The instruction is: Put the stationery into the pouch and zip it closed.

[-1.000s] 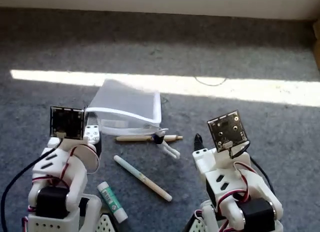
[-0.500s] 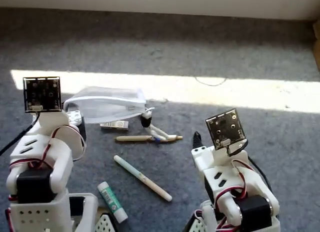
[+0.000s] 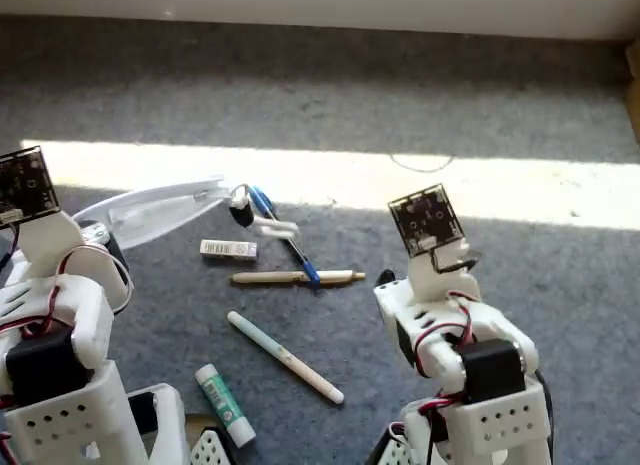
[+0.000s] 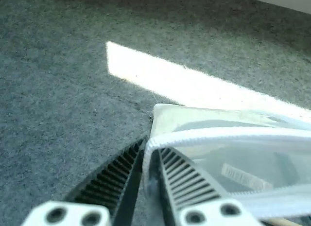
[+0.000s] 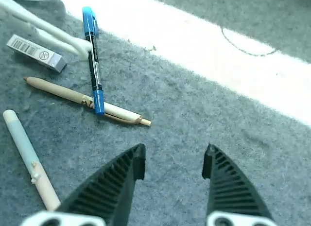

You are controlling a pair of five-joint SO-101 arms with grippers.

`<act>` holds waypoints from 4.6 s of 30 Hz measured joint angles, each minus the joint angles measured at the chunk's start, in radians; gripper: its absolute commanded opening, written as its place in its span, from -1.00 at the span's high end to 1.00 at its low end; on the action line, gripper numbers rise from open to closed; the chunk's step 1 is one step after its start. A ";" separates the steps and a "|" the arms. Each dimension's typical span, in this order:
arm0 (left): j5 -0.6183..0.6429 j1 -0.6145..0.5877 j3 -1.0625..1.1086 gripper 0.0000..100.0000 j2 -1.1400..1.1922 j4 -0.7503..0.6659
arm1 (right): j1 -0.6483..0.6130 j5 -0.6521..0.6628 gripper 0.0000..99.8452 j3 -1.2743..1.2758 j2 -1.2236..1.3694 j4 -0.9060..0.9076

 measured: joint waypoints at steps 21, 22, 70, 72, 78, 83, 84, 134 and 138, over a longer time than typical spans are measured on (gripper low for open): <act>0.000 -0.071 0.000 0.99 0.000 0.000 | -0.281 -0.058 0.63 -0.411 0.815 -0.318; 0.000 -0.071 0.000 0.99 0.000 0.000 | -0.293 -0.058 0.63 -0.439 0.859 -0.333; 0.000 -0.071 0.000 0.99 0.000 0.000 | -0.318 -0.034 0.99 -1.033 1.738 -0.288; 0.000 -0.071 0.000 0.99 0.000 0.000 | -0.304 -0.031 0.99 -1.034 1.732 -0.255; 0.000 -0.064 0.000 0.99 0.000 0.000 | -0.233 -0.028 0.99 -1.033 1.636 -0.124; 0.003 0.021 0.000 0.99 0.000 -0.020 | -0.155 -0.028 0.99 -1.033 1.528 -0.044; 0.015 0.035 0.000 0.99 0.000 -0.034 | -0.141 -0.028 0.99 -1.033 1.510 -0.035; 0.057 0.269 -0.132 0.99 0.206 0.003 | 0.031 -0.021 0.64 -0.525 1.330 -0.252; 0.057 0.269 -0.132 0.99 0.206 0.003 | 0.023 -0.021 0.64 -0.592 1.430 -0.258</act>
